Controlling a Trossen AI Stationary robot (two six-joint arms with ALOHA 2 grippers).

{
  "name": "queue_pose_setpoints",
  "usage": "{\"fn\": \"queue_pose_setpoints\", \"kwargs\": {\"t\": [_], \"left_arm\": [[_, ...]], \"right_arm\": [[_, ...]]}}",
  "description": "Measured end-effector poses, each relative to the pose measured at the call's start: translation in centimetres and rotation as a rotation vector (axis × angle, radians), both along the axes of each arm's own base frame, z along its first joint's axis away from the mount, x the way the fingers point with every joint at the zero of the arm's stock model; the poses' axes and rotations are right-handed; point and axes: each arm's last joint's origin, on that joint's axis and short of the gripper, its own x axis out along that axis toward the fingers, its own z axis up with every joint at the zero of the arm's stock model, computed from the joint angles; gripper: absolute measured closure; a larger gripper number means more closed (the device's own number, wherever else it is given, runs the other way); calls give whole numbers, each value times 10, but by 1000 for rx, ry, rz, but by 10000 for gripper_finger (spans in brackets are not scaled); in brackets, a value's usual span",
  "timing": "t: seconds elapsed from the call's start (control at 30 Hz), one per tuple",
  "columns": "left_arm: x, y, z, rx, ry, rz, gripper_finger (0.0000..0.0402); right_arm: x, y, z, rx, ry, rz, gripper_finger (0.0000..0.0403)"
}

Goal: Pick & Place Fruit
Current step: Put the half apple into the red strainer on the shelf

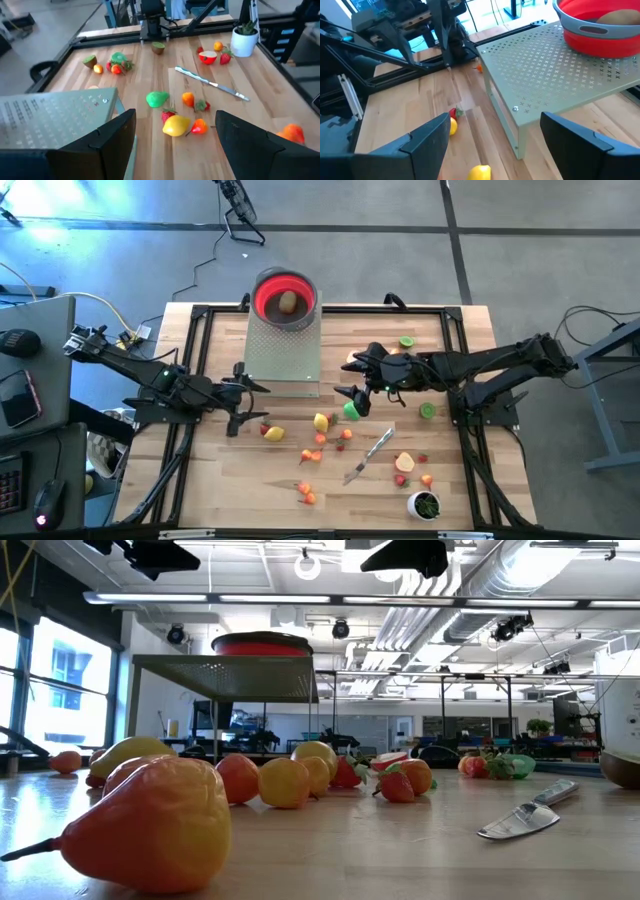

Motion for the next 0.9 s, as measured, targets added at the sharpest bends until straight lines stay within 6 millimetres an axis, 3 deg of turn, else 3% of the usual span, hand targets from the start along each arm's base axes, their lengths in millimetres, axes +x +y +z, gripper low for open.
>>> {"fn": "queue_pose_setpoints", "kwargs": {"t": [0.3, 0.53, 0.7, 0.9], "left_arm": [[0, 0, -12, -48, 108, 38, 135], [1, -2, -16, 201, 149, -99, 135], [-4, -1, -30, 244, 172, -156, 135], [-17, 5, -39, 216, 46, -148, 135]], "right_arm": [[0, 0, 0, -2, 0, 1, 101], [0, -1, 0, -12, -4, -19, 101], [0, -1, 0, -11, -4, -17, 101], [0, -1, 0, -12, 4, -16, 101]]}}
